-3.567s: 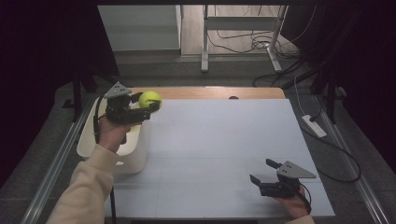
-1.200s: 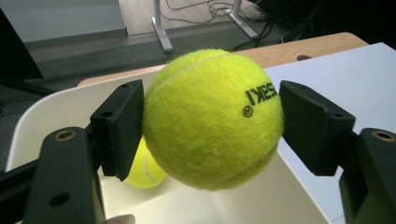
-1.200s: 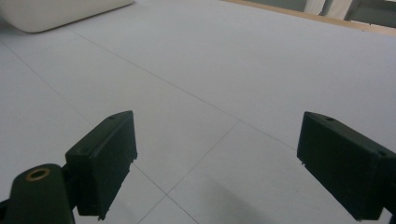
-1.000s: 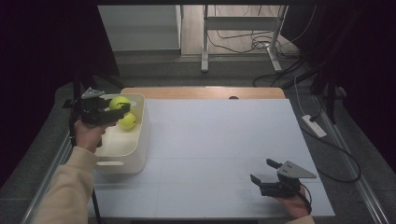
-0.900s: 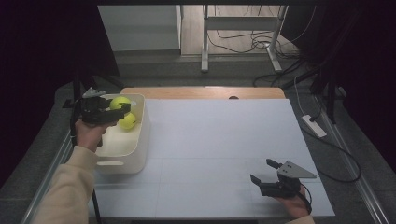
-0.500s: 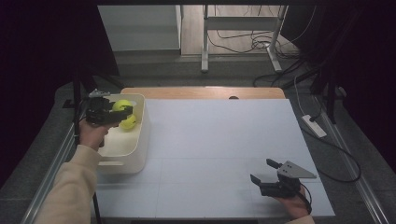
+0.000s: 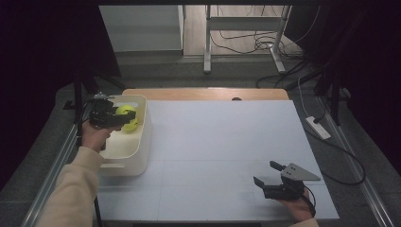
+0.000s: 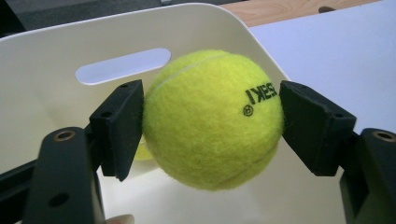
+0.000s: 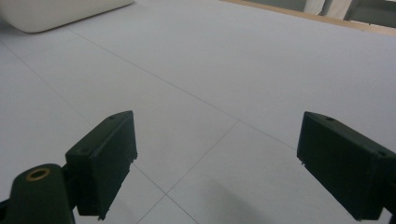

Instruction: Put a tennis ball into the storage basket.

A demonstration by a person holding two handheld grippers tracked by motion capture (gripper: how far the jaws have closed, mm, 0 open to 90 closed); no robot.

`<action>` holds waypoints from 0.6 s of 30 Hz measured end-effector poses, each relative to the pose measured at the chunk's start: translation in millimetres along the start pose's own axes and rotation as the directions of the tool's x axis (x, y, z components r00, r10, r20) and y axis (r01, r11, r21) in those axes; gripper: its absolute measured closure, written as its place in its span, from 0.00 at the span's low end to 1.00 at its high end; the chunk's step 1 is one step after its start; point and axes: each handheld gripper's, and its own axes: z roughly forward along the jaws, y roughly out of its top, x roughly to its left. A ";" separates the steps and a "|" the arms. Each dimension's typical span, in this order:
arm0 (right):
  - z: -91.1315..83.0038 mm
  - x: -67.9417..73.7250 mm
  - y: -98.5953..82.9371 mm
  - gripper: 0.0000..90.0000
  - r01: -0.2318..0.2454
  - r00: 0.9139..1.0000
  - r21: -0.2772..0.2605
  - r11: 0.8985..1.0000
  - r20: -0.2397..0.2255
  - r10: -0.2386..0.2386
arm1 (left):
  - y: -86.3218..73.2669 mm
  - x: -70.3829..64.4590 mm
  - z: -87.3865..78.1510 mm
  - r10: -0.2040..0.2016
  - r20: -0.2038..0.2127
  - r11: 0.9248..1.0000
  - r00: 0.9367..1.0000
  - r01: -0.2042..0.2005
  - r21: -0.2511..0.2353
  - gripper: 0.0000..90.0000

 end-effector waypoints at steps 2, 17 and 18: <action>-0.1 0.0 0.0 0.13 0.001 1.000 0.002 1.000 0.002 -0.001 | 0.1 -0.4 -1.1 0.001 -0.002 1.000 1.000 -0.001 -0.005 0.29; 0.1 1.1 0.6 0.13 0.005 1.000 0.000 1.000 -0.002 -0.005 | 0.0 2.6 -15.8 -0.051 0.040 0.993 0.998 0.055 -0.104 0.08; 0.3 1.1 0.5 0.13 0.004 1.000 -0.001 1.000 -0.003 -0.004 | -0.3 1.5 -17.2 -0.046 0.051 0.993 0.998 0.051 -0.110 0.07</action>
